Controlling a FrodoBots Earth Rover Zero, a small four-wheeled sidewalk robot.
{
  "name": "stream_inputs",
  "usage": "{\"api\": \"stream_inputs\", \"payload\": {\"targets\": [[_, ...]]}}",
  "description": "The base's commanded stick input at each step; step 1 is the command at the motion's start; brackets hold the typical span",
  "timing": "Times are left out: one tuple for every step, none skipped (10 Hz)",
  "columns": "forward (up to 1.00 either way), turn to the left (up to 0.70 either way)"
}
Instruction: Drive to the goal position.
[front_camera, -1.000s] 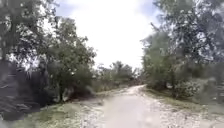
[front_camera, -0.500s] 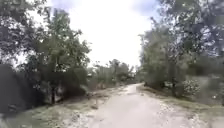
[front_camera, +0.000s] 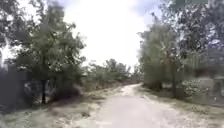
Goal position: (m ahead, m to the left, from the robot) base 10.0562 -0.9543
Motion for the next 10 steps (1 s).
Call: {"api": "stream_inputs", "payload": {"targets": [[0.85, 0.0], [0.85, 0.0], [0.85, 0.0], [0.85, 0.0], [0.85, 0.0], [0.85, 0.0], [0.85, 0.0], [0.85, 0.0], [0.85, 0.0], [0.85, 0.0]]}}
